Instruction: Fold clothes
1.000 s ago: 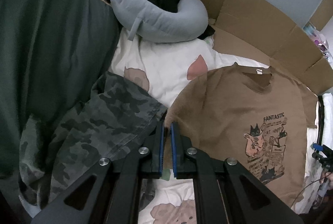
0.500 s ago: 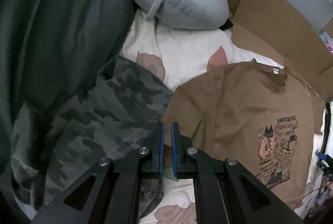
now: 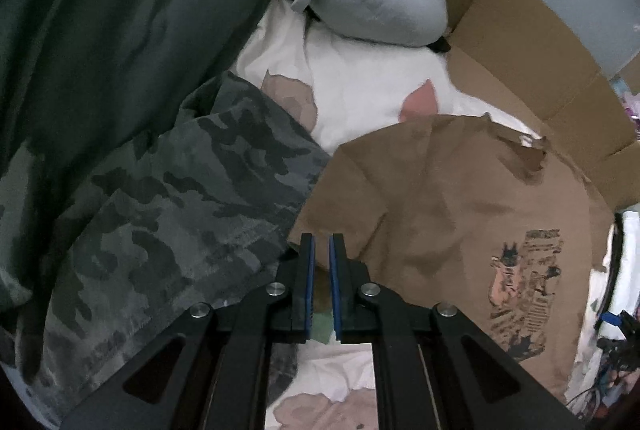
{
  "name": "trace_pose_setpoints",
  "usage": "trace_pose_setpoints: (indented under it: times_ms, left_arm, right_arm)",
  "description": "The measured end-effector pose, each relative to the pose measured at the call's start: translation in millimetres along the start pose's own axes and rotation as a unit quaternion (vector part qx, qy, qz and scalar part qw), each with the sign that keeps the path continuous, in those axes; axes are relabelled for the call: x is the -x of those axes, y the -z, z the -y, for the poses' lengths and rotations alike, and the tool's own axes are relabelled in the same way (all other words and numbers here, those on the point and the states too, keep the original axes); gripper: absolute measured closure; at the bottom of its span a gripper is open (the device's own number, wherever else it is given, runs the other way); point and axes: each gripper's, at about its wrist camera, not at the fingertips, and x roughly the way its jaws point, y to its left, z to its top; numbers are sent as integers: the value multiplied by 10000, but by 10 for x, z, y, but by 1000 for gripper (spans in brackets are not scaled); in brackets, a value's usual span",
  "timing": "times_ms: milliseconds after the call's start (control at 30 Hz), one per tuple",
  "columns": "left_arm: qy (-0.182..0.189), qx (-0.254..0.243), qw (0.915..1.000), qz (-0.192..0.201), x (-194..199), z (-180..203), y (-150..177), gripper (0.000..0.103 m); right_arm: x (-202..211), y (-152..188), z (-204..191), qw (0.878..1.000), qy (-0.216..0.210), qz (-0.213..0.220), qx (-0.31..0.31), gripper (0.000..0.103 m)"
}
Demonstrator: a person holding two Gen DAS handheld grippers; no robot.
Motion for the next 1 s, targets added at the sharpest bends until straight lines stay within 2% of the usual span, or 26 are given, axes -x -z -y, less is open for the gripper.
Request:
trace_pose_setpoints:
  times_ms: [33,100,333,533,600,833,1000]
  left_arm:
    - [36,8,10000,30,41,4,14,56]
    - [84,21,9999,108,128,11,53,33]
    - [386,101,9989,232,286,-67,68,33]
    - [473,166,9983,309,194,-153,79,33]
    - [456,34,9984,323,135,-156,77,33]
    - [575,-233,9980,140,-181,-232,52,34]
    - [735,-355,9967,4,-359,-306,-22,34]
  right_arm:
    - [32,-30,-91,9999,16,-19,131,30]
    - [107,-112,-295,9994,3,-29,343,30]
    - [81,-454,-946,9942,-58,-169,1065,30]
    - [-129,-721,-1277,9911,-46,146,1325,30]
    - [-305,-765,-1387,9902,-167,217,1367,31]
    - [-969,-880,-1821,9857,-615,379,1520,47]
    - [-1406,-1018,-2122,9861,-797,342,1418,48]
